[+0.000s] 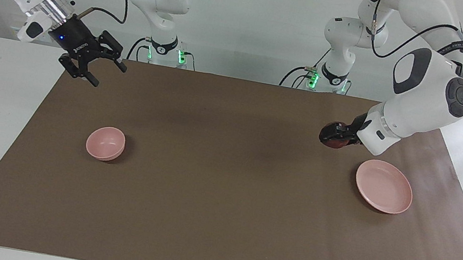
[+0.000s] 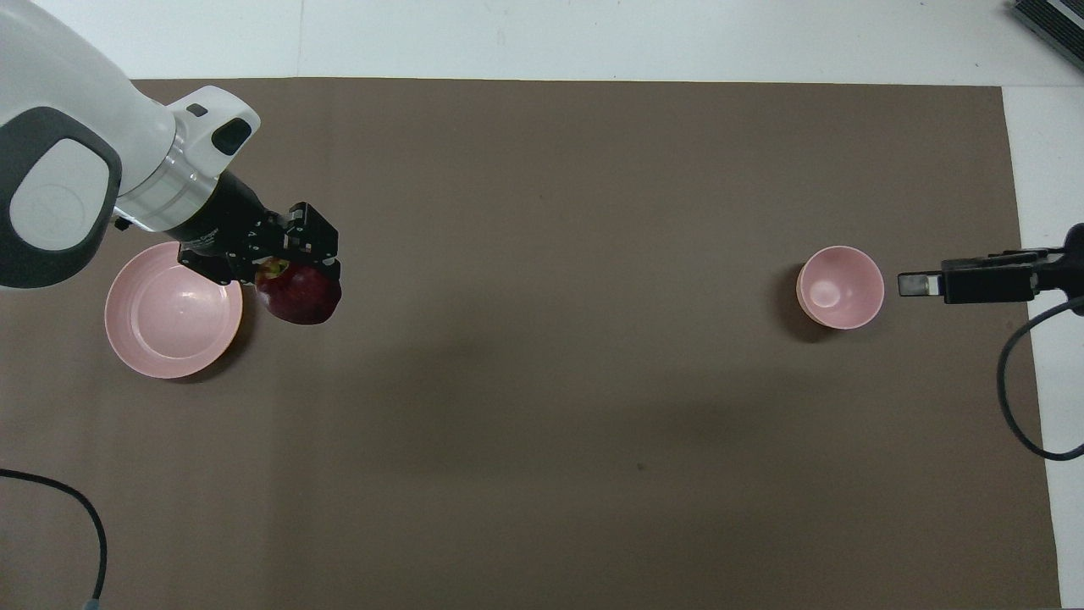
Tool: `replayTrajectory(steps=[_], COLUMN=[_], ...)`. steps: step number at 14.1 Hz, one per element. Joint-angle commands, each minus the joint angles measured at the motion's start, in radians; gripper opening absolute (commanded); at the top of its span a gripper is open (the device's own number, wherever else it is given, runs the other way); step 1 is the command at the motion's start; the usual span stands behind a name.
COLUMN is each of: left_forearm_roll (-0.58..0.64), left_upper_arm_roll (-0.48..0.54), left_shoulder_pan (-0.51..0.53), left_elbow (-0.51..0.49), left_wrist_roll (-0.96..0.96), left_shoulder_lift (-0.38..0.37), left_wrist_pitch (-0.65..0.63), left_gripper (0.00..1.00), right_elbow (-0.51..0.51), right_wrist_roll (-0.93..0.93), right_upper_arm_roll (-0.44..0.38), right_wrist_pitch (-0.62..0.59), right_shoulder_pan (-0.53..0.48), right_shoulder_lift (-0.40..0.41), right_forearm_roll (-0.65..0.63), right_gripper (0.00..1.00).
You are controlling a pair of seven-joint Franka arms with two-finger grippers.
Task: Move apple from plate to bowl
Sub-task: 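Lift the apple with the left gripper while the right gripper advances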
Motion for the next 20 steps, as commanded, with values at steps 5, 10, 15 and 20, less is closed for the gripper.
replayTrajectory(steps=[5,10,15,20], left_forearm_roll=[-0.338,-0.596,-0.808,-1.099], left_upper_arm_roll=[0.008,0.006,0.001,-0.060], left_shoulder_pan=[-0.049,-0.116,-0.226,-0.266], left_elbow=[-0.091,-0.176,-0.178,-0.175], left_wrist_roll=[-0.254,-0.448,-0.486,-0.530], left_shoulder_lift=[-0.001,-0.003,0.020,0.083], left_wrist_pitch=[0.000,0.107,0.250,0.347], left_gripper=[0.00,0.00,0.00,0.00], right_elbow=[-0.076,-0.093,-0.119,-0.116], right_wrist_roll=[-0.067,-0.193,-0.170,-0.141], right_upper_arm_roll=[0.007,0.006,0.009,0.012], right_wrist_pitch=[0.062,-0.043,-0.046,-0.033], right_shoulder_pan=[-0.014,-0.018,0.003,0.071], right_shoulder_lift=[-0.025,-0.008,0.027,0.032], right_forearm_roll=[0.145,0.266,0.369,0.380], right_gripper=[1.00,1.00,1.00,1.00])
